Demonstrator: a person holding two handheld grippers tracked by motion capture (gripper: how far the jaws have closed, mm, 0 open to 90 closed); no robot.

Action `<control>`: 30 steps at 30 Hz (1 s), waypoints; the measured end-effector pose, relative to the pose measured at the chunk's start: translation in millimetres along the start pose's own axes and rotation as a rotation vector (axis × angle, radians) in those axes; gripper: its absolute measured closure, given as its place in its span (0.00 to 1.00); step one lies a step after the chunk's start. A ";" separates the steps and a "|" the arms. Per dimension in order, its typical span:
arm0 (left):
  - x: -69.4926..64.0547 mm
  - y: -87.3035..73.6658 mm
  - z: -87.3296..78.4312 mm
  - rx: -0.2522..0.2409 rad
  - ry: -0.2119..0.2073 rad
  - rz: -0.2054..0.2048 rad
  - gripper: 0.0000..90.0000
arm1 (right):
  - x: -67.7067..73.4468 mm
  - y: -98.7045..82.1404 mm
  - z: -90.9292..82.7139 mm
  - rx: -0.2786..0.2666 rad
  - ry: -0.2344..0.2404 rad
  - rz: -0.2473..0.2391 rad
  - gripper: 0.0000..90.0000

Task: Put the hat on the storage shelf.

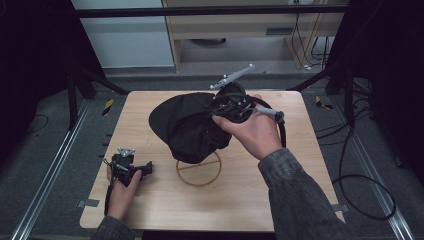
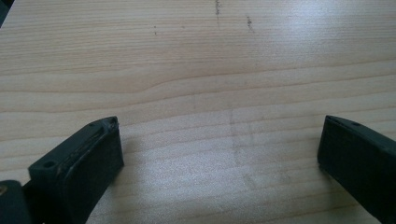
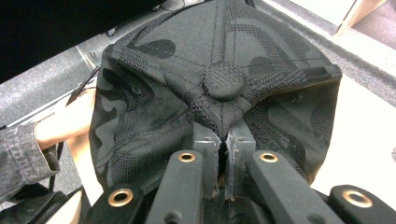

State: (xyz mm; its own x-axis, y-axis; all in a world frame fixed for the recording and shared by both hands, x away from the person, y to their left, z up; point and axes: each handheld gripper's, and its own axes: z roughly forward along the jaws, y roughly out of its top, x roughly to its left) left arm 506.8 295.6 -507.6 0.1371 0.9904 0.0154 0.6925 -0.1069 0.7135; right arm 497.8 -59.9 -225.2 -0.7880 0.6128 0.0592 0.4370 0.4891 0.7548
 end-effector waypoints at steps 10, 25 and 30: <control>0.0 0.0 0.0 0.000 0.000 0.000 0.00 | 3.5 -1.9 0.4 0.017 0.001 -0.007 0.95; 0.0 0.0 0.0 0.000 0.000 0.000 0.00 | 6.6 -7.2 0.8 0.031 0.002 -0.010 0.95; 0.0 0.0 0.0 0.000 0.000 0.000 0.00 | 6.9 -7.7 -4.7 0.032 0.002 -0.010 0.95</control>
State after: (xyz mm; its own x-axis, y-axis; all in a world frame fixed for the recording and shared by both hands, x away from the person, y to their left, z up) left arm 506.7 295.6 -507.6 0.1370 0.9904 0.0156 0.6925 -0.1070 0.7135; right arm 486.9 -62.3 -227.5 -0.7931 0.6067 0.0528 0.4426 0.5147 0.7343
